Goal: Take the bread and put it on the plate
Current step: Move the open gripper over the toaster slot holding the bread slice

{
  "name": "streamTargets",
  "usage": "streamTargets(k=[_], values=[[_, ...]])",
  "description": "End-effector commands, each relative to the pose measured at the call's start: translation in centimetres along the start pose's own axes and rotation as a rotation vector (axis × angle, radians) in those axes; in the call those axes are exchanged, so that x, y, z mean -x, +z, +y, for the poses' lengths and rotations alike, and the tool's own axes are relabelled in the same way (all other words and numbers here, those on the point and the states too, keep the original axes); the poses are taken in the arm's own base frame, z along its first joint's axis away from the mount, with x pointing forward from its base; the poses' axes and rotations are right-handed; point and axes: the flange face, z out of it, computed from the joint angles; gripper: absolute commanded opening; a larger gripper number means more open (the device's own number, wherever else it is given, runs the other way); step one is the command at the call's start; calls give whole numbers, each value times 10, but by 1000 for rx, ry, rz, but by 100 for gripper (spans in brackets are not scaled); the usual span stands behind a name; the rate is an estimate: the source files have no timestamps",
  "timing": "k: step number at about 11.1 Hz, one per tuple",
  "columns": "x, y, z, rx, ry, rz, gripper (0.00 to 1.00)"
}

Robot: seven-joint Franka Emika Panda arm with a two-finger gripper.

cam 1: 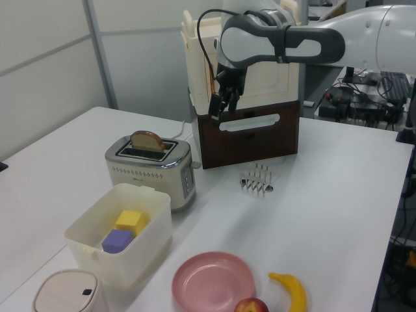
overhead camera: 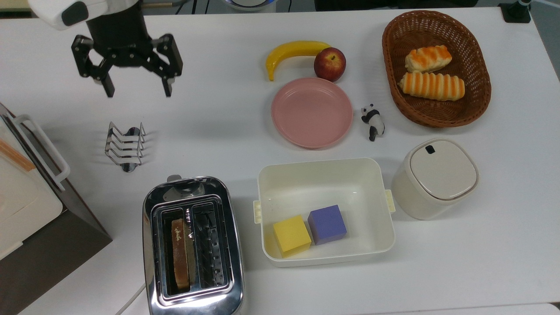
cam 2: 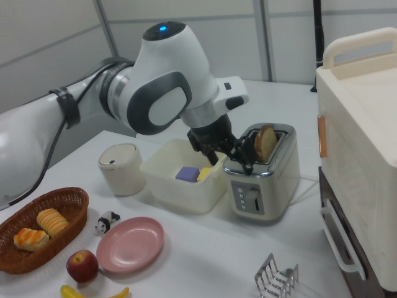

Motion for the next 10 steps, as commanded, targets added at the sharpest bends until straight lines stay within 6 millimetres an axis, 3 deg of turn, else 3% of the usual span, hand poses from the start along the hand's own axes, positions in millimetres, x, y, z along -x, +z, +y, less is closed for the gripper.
streamTargets(k=[1, 4, 10], values=[[-16, 3, -8, 4, 89, 133, 100], [-41, 24, -21, -34, 105, 305, 100], [-64, 73, -40, -34, 90, 464, 100]])
